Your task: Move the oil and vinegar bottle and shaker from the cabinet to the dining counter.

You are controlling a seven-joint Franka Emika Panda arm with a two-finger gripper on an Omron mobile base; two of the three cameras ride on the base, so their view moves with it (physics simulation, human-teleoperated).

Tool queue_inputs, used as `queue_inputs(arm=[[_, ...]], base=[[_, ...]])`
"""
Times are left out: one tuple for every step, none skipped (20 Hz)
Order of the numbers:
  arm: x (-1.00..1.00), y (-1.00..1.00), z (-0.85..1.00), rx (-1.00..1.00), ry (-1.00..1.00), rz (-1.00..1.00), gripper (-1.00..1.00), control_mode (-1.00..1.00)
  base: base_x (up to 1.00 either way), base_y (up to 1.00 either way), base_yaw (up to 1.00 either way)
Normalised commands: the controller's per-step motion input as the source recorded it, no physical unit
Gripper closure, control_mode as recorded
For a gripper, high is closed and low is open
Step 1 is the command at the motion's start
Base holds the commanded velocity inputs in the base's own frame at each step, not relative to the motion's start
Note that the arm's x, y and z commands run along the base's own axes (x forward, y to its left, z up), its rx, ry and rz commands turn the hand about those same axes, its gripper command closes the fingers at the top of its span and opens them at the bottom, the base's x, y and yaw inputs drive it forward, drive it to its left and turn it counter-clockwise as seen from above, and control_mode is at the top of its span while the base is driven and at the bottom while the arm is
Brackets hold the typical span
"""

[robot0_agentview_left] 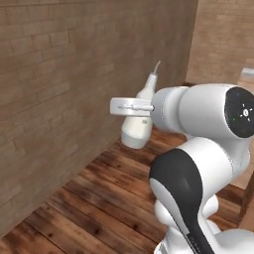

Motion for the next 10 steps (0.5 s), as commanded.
queue_inputs(arm=[[0.00,0.00,0.00,0.00,0.00,0.00,1.00,1.00],[0.00,0.00,0.00,0.00,0.00,0.00,1.00,1.00],[0.00,0.00,0.00,0.00,0.00,0.00,1.00,1.00],[0.00,0.00,0.00,0.00,0.00,0.00,1.00,1.00],[0.00,0.00,0.00,0.00,0.00,0.00,1.00,1.00],[0.00,0.00,0.00,0.00,0.00,0.00,1.00,1.00],[0.00,0.00,0.00,0.00,0.00,0.00,1.00,1.00],[0.00,0.00,0.00,0.00,0.00,0.00,1.00,1.00],[0.00,0.00,0.00,0.00,0.00,0.00,1.00,1.00],[0.00,0.00,0.00,0.00,0.00,0.00,1.00,1.00]], base=[[0.80,0.29,-0.29],[0.81,0.28,-0.28],[0.80,0.26,-0.28],[0.81,0.25,-0.27],[0.81,0.23,-0.27],[0.81,0.20,-0.26],[0.80,0.18,-0.26],[0.80,0.18,-0.26],[0.80,0.18,-0.26],[0.80,0.18,-0.26]])
